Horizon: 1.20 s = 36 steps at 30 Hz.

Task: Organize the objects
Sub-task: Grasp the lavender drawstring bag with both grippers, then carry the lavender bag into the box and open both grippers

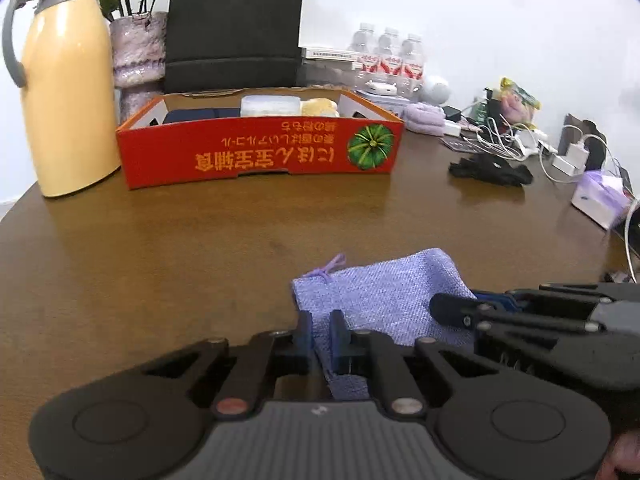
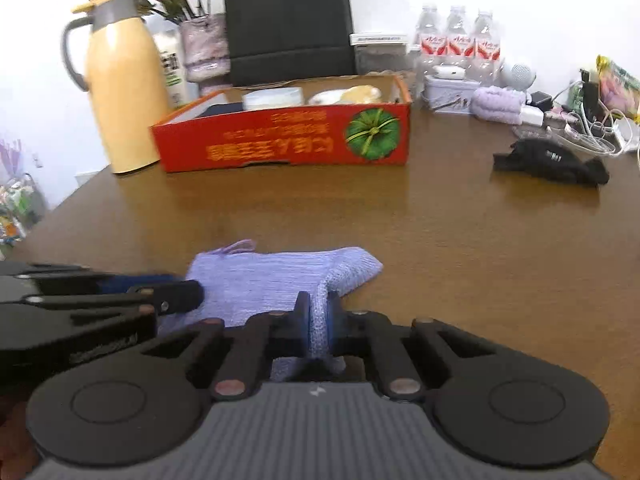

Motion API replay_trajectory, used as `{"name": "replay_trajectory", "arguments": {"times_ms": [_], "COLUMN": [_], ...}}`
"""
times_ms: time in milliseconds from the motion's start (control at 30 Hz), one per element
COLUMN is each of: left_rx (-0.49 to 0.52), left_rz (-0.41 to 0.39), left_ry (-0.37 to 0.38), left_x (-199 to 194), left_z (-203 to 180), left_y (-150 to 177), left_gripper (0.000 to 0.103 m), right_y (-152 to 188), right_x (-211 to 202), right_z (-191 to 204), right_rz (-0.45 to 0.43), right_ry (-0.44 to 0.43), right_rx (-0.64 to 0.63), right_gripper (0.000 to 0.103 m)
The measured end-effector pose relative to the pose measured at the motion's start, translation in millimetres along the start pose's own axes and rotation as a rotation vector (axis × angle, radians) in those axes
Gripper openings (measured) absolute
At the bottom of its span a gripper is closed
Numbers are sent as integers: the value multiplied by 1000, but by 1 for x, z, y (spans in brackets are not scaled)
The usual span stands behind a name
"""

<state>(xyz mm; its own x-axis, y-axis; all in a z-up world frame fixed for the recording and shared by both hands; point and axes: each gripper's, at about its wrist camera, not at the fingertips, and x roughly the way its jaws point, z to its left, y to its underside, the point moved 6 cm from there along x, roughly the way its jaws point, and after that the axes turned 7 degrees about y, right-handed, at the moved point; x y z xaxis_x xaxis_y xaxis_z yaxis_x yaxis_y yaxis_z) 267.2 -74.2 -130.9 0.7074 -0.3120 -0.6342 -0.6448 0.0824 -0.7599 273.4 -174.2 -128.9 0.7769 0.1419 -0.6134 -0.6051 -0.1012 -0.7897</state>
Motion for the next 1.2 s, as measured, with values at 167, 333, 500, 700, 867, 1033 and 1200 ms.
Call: {"name": "replay_trajectory", "arguments": {"times_ms": [167,333,500,700,867,1033,1200], "left_rx": [-29,-38,24,113,2,-47,-79], "left_rz": [-1,-53,-227,-329,-373,-311,-283], "left_ry": [26,49,91,49,-7,-66,-212], "left_x": [-35,-63,-82,-27,40,114,149], "left_z": [2,0,7,35,98,172,221], "left_y": [27,21,-44,-161,-239,-270,-268], "left_gripper": [0,0,0,0,0,5,42], "right_y": [28,22,-38,-154,-246,-285,-282], "right_x": [-39,-66,-74,-8,68,164,214], "right_z": [7,8,10,9,20,46,57], "right_rz": [-5,-67,-208,-305,-299,-235,-192], "right_ry": [-54,-86,-112,-163,-167,-144,-7], "right_rx": [41,83,45,28,71,45,-69], "right_gripper": [8,8,8,8,8,16,58]}}
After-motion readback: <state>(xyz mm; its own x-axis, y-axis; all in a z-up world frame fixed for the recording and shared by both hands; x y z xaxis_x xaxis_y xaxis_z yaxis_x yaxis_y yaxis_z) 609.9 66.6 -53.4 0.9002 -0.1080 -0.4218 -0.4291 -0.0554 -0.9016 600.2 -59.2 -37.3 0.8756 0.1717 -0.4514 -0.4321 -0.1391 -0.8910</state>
